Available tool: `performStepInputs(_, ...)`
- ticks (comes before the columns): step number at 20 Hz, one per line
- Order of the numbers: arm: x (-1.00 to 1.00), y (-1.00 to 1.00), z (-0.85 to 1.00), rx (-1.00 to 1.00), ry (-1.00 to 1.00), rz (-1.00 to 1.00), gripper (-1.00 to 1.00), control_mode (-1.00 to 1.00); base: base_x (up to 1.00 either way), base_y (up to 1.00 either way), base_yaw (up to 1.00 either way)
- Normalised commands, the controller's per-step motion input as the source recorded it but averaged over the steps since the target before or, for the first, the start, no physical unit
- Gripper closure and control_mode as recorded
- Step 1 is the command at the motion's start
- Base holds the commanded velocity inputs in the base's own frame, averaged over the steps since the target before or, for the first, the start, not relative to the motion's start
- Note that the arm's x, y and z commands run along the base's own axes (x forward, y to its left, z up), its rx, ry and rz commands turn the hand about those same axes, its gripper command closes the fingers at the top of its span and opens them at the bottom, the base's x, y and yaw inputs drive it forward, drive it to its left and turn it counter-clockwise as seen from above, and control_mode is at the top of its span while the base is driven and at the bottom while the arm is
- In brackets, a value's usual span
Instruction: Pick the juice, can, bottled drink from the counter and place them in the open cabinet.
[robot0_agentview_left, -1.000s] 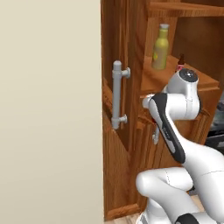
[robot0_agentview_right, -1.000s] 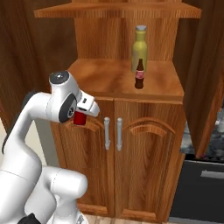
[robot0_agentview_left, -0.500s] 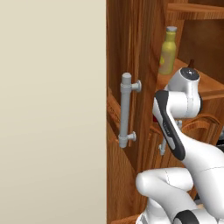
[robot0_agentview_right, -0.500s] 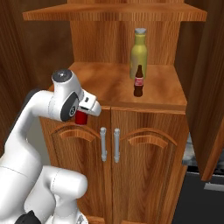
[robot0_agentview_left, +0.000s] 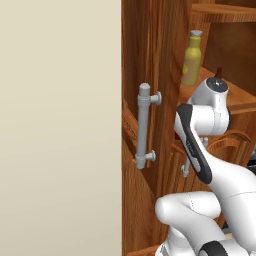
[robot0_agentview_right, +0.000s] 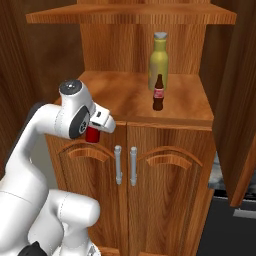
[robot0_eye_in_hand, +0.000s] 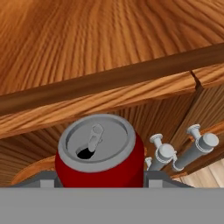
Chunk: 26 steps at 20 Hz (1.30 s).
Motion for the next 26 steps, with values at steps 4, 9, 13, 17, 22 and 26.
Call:
performStepInputs(4,0.0,0.0,0.0,0.0,0.0,0.0,1.0,1.0,0.0,0.0,0.0)
performStepInputs(9,0.04,-0.05,0.0,0.0,-0.07,0.02,1.0,-1.0,0.0,0.0,0.0)
performStepInputs(13,0.05,-0.34,0.01,0.0,-0.17,0.15,1.0,-1.0,0.0,0.0,0.0)
performStepInputs(17,0.0,-0.3,0.15,0.0,-0.13,0.18,1.0,-1.0,0.0,0.0,0.0)
performStepInputs(22,0.0,-0.01,0.52,-0.07,-0.05,0.19,1.0,-1.0,0.0,0.0,0.0)
performStepInputs(26,0.0,0.02,0.88,-0.04,0.0,0.06,1.0,-1.0,0.0,0.0,0.0)
